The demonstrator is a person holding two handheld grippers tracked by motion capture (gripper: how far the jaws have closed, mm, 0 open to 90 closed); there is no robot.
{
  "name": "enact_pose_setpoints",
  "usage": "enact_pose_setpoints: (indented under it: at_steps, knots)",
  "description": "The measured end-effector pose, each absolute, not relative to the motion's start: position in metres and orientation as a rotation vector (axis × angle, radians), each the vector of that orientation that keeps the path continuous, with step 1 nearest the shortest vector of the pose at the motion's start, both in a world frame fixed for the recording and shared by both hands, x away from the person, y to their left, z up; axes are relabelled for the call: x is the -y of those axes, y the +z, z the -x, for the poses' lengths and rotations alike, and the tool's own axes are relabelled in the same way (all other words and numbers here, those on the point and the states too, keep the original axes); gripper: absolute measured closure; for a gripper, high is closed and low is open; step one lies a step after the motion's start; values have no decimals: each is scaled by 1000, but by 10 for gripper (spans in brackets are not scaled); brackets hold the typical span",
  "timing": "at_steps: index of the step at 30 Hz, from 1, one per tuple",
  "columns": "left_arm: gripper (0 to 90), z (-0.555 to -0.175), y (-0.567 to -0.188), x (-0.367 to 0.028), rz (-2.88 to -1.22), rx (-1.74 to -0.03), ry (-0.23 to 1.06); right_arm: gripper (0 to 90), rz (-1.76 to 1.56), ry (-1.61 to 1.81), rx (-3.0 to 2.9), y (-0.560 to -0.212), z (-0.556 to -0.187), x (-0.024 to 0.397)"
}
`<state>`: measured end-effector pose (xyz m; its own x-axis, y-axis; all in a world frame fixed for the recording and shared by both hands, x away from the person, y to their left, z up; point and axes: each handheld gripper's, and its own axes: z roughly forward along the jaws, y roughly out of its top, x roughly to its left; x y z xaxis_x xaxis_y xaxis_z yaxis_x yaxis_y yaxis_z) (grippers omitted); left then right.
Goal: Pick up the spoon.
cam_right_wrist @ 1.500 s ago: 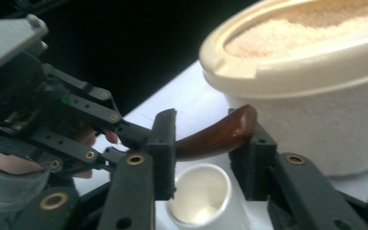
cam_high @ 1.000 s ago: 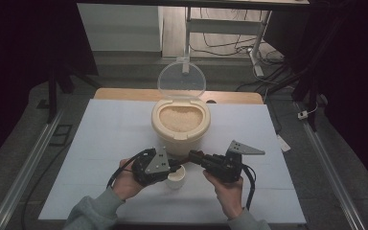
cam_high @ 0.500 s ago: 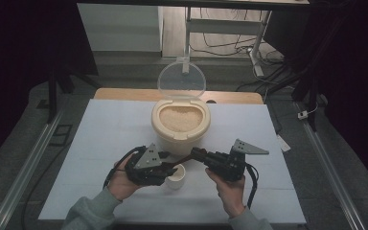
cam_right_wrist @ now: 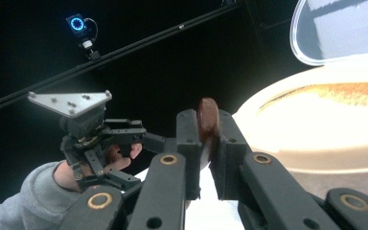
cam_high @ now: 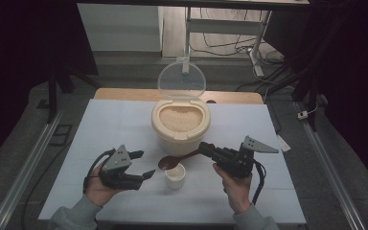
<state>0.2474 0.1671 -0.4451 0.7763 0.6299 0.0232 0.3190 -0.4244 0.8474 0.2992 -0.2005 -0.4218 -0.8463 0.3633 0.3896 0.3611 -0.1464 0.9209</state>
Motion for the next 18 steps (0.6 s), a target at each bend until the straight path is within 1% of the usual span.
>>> enact_pose_setpoints:
  at_steps: [11,18]
  knots:
    - [247,-244,-483,-212,-2033,-881,395,834,-856,2188,-1995,-415,-301,219]
    - [222,-237,-493,-225,-2034,-923,381,834,-861,2186,-1949,-409,-300,232]
